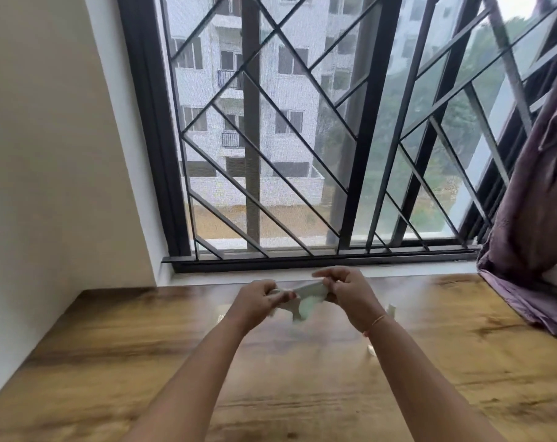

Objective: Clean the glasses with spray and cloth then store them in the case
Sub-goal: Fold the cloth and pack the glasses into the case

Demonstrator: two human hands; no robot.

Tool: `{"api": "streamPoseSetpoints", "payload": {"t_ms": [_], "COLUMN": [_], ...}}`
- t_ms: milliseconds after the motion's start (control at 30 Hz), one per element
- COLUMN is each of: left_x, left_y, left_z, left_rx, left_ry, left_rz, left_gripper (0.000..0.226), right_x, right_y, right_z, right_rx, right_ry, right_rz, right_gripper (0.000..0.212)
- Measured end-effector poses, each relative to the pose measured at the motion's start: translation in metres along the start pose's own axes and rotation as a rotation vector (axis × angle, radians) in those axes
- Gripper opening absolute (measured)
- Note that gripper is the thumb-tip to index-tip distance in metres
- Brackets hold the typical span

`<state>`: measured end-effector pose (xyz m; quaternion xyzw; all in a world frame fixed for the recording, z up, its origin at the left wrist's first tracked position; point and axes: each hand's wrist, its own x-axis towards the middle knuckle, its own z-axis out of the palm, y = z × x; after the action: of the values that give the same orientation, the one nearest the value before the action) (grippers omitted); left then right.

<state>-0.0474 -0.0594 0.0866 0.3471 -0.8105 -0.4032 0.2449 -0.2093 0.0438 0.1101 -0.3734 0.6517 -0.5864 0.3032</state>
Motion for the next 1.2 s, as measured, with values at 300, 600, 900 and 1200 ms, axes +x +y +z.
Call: {"api": "streamPoseSetpoints", "payload": {"t_ms": [300, 600, 900, 1200], "left_x": [-0.004, -0.019, -0.032, -0.023], "left_y": [0.006, -0.011, -0.007, -0.006], "left_z": [0.002, 0.018, 0.022, 0.032], "left_rx": [0.191, -0.871, -1.142, -1.086], "left_ry": [0.238, 0.23, 0.04, 0.055], "left_rz": [0.204, -0.144, -0.219, -0.256], "left_gripper": [0.04, 0.041, 0.047, 0.024], "right_x": [0.003, -0.01, -0.013, -0.02], "right_y": [0.006, 0.014, 0.009, 0.03], "right_z": [-0.007, -0.005, -0.017, -0.009], "right_rx": [-0.048, 0.064, 0.56, 0.548], "right_ry": [0.07, 0.227, 0.109, 0.0], "right_rz": [-0.11, -0.152, 0.019, 0.237], "right_gripper": [0.043, 0.037, 0.017, 0.048]}}
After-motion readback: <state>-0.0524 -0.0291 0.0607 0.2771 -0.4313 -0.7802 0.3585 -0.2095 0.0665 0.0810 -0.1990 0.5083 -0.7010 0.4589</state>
